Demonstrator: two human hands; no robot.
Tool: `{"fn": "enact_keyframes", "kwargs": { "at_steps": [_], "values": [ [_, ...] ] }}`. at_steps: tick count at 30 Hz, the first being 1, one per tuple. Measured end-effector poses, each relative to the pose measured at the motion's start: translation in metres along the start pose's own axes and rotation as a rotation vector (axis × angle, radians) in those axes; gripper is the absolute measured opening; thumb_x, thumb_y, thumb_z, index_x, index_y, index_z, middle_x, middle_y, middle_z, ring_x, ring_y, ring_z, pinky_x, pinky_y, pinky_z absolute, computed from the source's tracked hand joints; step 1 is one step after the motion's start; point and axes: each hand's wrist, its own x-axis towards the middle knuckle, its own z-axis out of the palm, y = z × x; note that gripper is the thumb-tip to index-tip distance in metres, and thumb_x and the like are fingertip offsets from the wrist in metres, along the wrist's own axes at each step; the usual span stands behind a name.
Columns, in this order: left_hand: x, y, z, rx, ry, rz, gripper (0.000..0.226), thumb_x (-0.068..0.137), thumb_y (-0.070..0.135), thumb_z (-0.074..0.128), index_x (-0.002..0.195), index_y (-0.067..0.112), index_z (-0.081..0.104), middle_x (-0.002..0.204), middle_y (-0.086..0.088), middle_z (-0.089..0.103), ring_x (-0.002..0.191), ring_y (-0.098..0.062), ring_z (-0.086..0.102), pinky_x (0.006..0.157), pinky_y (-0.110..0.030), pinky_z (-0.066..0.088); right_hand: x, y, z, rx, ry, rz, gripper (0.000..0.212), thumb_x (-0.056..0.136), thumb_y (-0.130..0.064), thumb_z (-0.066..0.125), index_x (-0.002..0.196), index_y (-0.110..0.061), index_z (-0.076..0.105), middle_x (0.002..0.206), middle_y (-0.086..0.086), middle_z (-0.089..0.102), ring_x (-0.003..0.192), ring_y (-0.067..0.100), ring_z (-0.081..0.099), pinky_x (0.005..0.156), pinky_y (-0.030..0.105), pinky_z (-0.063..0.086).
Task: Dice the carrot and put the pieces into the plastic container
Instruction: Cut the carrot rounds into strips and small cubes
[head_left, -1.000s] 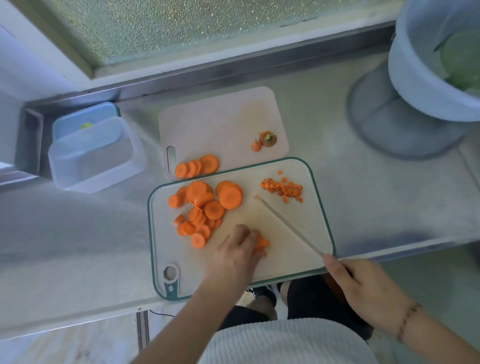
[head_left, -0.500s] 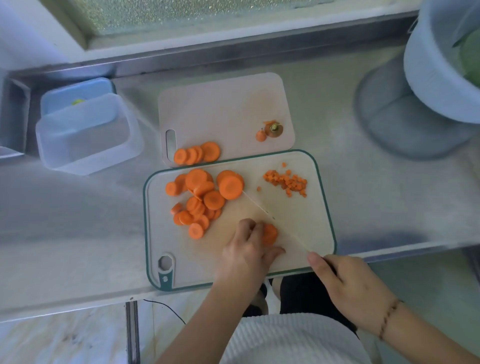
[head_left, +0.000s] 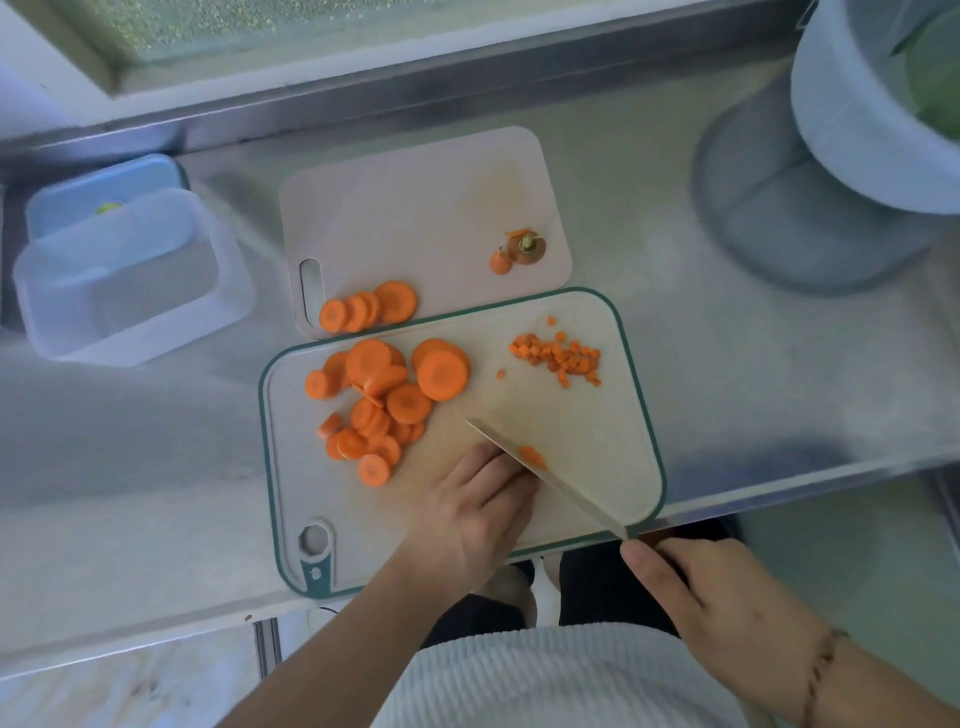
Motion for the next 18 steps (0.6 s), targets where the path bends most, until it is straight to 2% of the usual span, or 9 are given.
{"fn": "enact_keyframes", "kwargs": {
  "at_steps": [3, 6, 10, 15, 18],
  "values": [
    [0.0, 0.001, 0.003, -0.026, 0.001, -0.023, 0.016, 0.092, 0.007, 0.068, 0.102, -0.001, 0.076, 0.108, -0.012, 0.071, 0.11, -0.03, 0.062, 0.097, -0.039, 0.054, 0.003, -0.001, -0.001, -0.002, -0.011, -0.003, 0.075, 0.076, -0.085, 0.009, 0.055, -0.021, 0.04, 0.048, -0.004, 0.046, 0.046, 0.012, 0.043, 0.051, 0.028, 0.039],
    [-0.001, 0.001, 0.003, -0.038, -0.007, -0.051, 0.016, 0.093, 0.008, 0.067, 0.104, 0.0, 0.076, 0.11, -0.012, 0.072, 0.111, -0.032, 0.064, 0.095, -0.041, 0.054, 0.013, -0.008, -0.004, -0.005, -0.049, 0.007, 0.065, 0.079, -0.077, 0.012, 0.054, -0.022, 0.035, 0.047, -0.005, 0.044, 0.046, 0.011, 0.04, 0.051, 0.025, 0.037],
    [0.002, 0.001, 0.002, -0.034, -0.002, -0.053, 0.016, 0.089, 0.004, 0.073, 0.104, -0.001, 0.076, 0.11, -0.013, 0.071, 0.11, -0.033, 0.065, 0.096, -0.041, 0.054, 0.035, -0.018, -0.003, -0.054, -0.069, -0.033, 0.069, 0.076, -0.078, 0.011, 0.055, -0.017, 0.036, 0.046, -0.005, 0.035, 0.045, 0.01, 0.033, 0.05, 0.028, 0.036],
    [0.0, 0.003, 0.001, -0.025, -0.001, -0.072, 0.014, 0.095, 0.007, 0.066, 0.101, -0.001, 0.076, 0.105, -0.015, 0.07, 0.105, -0.034, 0.066, 0.092, -0.04, 0.054, 0.021, -0.01, -0.009, -0.007, 0.019, -0.062, 0.071, 0.079, -0.082, 0.014, 0.053, -0.018, 0.031, 0.045, -0.004, 0.033, 0.045, 0.011, 0.033, 0.05, 0.024, 0.033],
    [-0.001, 0.002, 0.001, -0.009, 0.019, -0.055, 0.016, 0.095, 0.008, 0.064, 0.1, -0.001, 0.076, 0.103, -0.013, 0.071, 0.101, -0.032, 0.064, 0.09, -0.037, 0.054, 0.007, -0.005, -0.009, 0.022, 0.014, -0.052, 0.067, 0.079, -0.08, 0.018, 0.054, -0.02, 0.032, 0.046, -0.004, 0.033, 0.046, 0.011, 0.032, 0.049, 0.018, 0.031]
  ]
}}
